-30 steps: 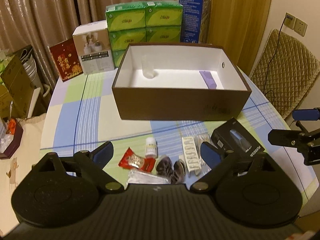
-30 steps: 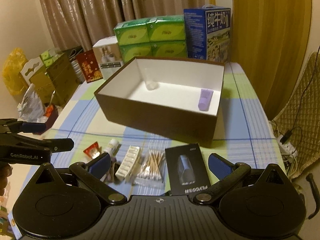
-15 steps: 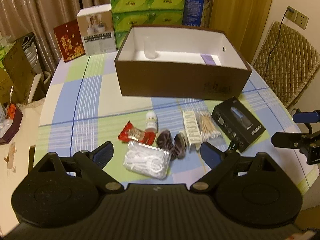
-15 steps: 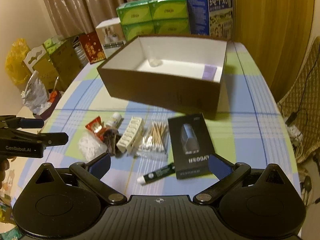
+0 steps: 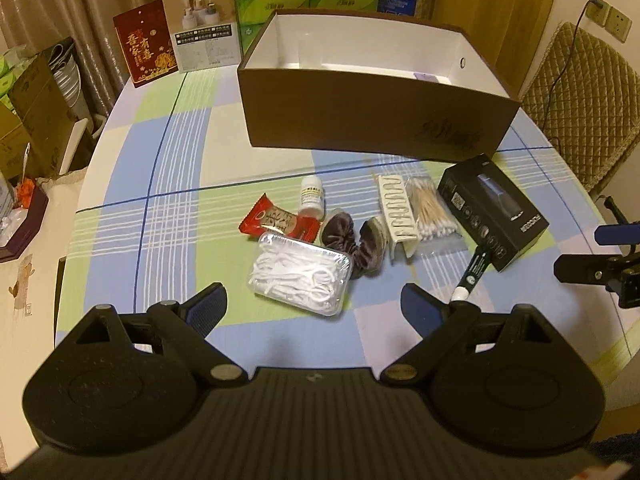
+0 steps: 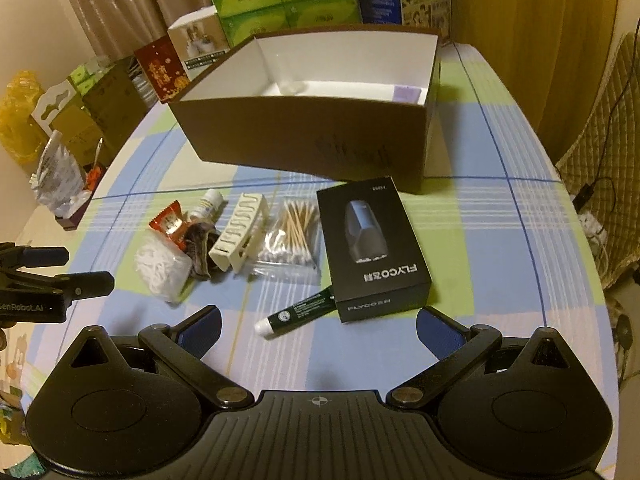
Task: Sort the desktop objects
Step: 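Withdraw both tools from the box back toward the remaining items, then grasp the black FLYCO box with the right tool while the left tool grasps the floss-pick box, then carry the FLYCO box and floss-pick box with both tools into the brown box, then release the FLYCO box with the right tool while the left tool releases the floss box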
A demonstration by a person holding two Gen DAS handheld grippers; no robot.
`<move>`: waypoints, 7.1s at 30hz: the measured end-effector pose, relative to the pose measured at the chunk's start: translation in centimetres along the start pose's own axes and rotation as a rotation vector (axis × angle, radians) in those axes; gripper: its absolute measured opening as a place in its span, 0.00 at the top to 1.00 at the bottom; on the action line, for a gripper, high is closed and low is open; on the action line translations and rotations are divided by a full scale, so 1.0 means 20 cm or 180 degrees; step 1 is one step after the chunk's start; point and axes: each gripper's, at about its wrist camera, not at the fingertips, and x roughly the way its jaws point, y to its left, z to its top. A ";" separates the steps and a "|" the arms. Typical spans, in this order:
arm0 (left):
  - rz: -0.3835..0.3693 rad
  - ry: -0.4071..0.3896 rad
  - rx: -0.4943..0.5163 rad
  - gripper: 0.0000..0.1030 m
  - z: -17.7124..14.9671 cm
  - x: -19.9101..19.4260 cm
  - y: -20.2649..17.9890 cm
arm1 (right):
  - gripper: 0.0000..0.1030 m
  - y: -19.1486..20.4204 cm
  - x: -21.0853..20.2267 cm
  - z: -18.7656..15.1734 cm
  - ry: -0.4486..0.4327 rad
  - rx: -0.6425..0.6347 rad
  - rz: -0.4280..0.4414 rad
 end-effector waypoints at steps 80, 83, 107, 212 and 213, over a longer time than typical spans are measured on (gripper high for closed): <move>-0.0146 -0.0024 0.0698 0.18 0.04 0.38 0.13 | 0.26 -0.41 0.44 0.06 0.0252 -0.0177 -0.0740; -0.0145 -0.0081 0.0679 0.18 0.07 0.35 0.13 | 0.26 -0.39 0.40 0.05 0.0268 -0.0078 -0.0701; -0.0482 -0.0751 0.0788 0.18 0.68 0.18 0.07 | 0.26 -0.14 0.06 0.65 -0.0503 -0.0057 -0.0015; -0.0280 -0.0076 0.1062 0.10 1.16 0.59 -0.15 | 0.02 -0.26 0.37 1.02 -0.0213 -0.0478 0.0027; -0.0287 -0.0098 0.1052 0.10 1.16 0.57 -0.15 | 0.02 -0.25 0.35 1.01 -0.0238 -0.0467 0.0043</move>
